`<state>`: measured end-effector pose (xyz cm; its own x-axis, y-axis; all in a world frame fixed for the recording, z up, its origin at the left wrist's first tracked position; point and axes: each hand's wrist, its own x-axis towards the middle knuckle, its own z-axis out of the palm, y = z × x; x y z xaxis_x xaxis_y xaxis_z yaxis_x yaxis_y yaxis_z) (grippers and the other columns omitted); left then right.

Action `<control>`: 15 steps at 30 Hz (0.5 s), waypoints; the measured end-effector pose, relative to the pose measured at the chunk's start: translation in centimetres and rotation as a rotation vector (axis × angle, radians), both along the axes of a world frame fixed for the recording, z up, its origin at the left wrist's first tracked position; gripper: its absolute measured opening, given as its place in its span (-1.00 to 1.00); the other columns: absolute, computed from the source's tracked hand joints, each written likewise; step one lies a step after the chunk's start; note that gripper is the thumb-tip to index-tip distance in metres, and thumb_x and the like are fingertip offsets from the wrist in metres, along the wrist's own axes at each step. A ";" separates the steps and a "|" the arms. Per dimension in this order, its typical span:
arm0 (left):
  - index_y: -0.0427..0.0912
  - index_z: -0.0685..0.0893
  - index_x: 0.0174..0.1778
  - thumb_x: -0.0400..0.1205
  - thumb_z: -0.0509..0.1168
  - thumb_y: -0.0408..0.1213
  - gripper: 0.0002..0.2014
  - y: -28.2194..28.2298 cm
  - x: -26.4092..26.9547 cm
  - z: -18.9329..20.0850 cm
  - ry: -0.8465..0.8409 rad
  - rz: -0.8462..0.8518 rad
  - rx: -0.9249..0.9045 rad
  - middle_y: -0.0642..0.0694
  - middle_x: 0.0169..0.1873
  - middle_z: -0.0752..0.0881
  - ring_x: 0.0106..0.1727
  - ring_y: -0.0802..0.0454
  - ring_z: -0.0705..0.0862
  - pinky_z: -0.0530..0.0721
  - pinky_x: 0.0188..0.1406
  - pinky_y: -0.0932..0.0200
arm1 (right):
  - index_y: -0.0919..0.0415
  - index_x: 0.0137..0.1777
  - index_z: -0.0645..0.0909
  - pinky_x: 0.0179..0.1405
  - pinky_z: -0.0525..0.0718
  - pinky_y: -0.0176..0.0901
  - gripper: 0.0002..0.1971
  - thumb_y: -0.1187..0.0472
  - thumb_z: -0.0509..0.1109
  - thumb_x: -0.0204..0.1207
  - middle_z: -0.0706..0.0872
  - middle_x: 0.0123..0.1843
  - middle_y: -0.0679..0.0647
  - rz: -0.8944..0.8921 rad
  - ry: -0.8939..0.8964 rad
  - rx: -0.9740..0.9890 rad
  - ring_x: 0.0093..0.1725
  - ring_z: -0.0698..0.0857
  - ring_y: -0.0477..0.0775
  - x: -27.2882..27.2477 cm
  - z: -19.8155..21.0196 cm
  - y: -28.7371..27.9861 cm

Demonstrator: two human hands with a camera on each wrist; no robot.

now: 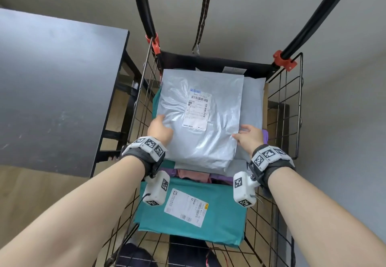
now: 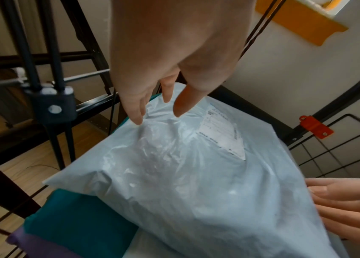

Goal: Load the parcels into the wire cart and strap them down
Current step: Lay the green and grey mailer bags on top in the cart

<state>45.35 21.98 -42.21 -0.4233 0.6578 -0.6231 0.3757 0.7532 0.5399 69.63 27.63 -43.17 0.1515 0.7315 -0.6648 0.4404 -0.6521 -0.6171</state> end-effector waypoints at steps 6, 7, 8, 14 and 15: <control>-0.10 0.38 0.50 0.63 0.12 -0.40 -0.52 -3.5 0.7 4.6 0.058 -0.268 0.041 -0.23 0.35 0.55 0.20 -0.21 0.64 0.61 0.03 0.05 | 0.25 0.49 0.41 0.31 0.48 -0.09 -0.49 0.30 0.36 0.53 0.59 0.38 0.24 0.300 -0.287 0.009 0.36 0.57 0.22 -1.0 4.9 -3.5; -0.11 0.39 0.49 0.66 0.11 -0.37 -0.56 -4.1 0.7 5.6 0.096 -0.354 0.050 -0.20 0.38 0.53 0.27 -0.18 0.60 0.57 0.13 0.05 | 0.23 0.49 0.41 0.30 0.48 -0.11 -0.50 0.30 0.34 0.54 0.58 0.40 0.22 0.340 -0.289 0.008 0.36 0.57 0.21 -1.5 5.8 -4.2; -0.11 0.40 0.47 0.68 0.10 -0.33 -0.59 -4.9 0.6 6.5 0.141 -0.446 0.065 -0.19 0.40 0.51 0.32 -0.16 0.56 0.54 0.23 0.03 | 0.20 0.49 0.41 0.29 0.50 -0.12 -0.51 0.29 0.33 0.54 0.57 0.40 0.21 0.376 -0.291 0.013 0.35 0.57 0.20 -2.2 6.9 -5.0; -0.11 0.44 0.42 0.72 0.05 -0.18 -0.65 -10.5 -2.5 12.4 0.313 -0.673 0.166 -0.15 0.36 0.52 0.34 -0.15 0.51 0.54 0.25 -0.06 | 0.19 0.46 0.45 0.31 0.55 -0.06 -0.56 0.23 0.29 0.57 0.58 0.40 0.18 0.560 -0.362 0.143 0.32 0.59 0.23 -8.4 13.7 -10.2; -0.11 0.46 0.40 0.71 0.05 -0.17 -0.65 -11.6 -3.5 13.3 0.328 -0.670 0.184 -0.16 0.33 0.53 0.33 -0.16 0.51 0.55 0.24 -0.06 | 0.19 0.46 0.45 0.33 0.55 -0.03 -0.56 0.21 0.30 0.58 0.57 0.41 0.18 0.583 -0.370 0.166 0.33 0.59 0.22 -9.7 14.6 -11.2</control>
<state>41.85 10.42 -28.95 -0.0416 0.9198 -0.3901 0.8829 0.2165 0.4165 59.93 16.45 -28.56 -0.1015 0.8494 -0.5179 0.8887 -0.1565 -0.4309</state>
